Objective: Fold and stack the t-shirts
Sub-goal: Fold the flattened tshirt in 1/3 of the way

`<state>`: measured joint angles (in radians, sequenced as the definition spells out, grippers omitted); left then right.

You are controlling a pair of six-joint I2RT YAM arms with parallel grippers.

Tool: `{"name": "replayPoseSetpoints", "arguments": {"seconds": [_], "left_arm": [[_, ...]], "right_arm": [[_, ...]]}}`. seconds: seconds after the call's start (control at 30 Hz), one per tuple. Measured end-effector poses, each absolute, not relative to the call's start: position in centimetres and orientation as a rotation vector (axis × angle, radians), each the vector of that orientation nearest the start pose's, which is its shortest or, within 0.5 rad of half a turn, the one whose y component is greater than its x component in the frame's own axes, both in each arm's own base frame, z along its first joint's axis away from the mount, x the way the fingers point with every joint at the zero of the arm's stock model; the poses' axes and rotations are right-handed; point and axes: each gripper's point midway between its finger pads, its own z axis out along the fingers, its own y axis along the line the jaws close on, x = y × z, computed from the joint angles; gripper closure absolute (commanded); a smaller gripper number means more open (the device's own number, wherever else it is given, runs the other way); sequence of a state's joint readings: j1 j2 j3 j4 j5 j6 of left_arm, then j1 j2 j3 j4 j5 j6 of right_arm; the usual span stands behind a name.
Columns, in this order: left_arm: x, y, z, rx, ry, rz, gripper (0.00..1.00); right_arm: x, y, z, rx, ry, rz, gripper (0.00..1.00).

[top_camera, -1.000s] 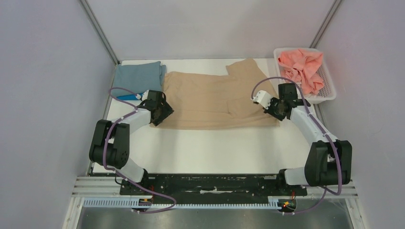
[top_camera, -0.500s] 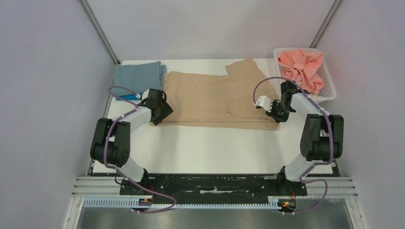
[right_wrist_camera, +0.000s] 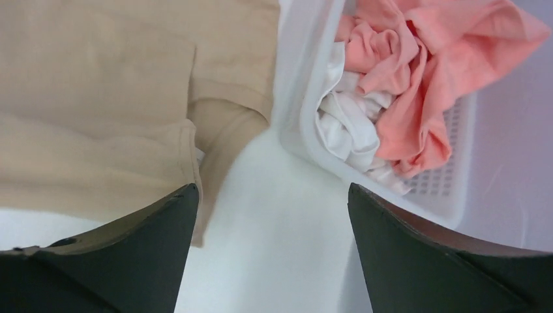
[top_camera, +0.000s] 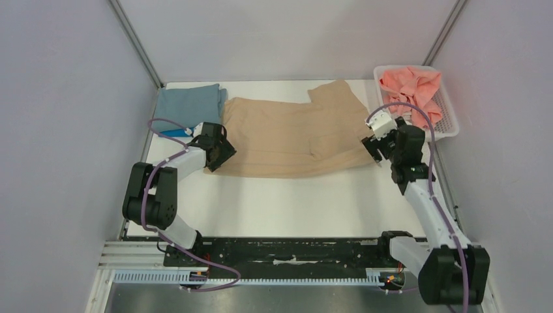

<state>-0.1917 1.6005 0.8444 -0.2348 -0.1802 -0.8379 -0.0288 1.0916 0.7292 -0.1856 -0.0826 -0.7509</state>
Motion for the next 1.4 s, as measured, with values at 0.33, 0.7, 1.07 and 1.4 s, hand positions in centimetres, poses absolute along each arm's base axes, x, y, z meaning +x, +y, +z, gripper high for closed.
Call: {"name": "replayPoseSetpoints", "arguments": {"seconds": [0.33, 0.7, 1.07, 1.4], "left_arm": [[35.5, -6.8, 2.7, -0.86, 2.386, -0.188, 0.24], [35.5, -6.9, 2.8, -0.858, 2.382, -0.205, 0.24], [35.5, -6.9, 2.8, -0.844, 2.388, -0.206, 0.24], [35.5, -6.9, 2.8, -0.841, 2.389, -0.206, 0.24]], "right_arm": [[28.7, -2.9, 14.4, -0.097, 2.084, -0.297, 0.07], [23.9, -5.7, 7.6, 0.429, 2.323, -0.361, 0.25], [22.5, -3.4, 3.4, 0.556, 2.309, -0.169, 0.46], [23.7, -1.6, 1.6, 0.459, 2.316, -0.05, 0.58]]}}
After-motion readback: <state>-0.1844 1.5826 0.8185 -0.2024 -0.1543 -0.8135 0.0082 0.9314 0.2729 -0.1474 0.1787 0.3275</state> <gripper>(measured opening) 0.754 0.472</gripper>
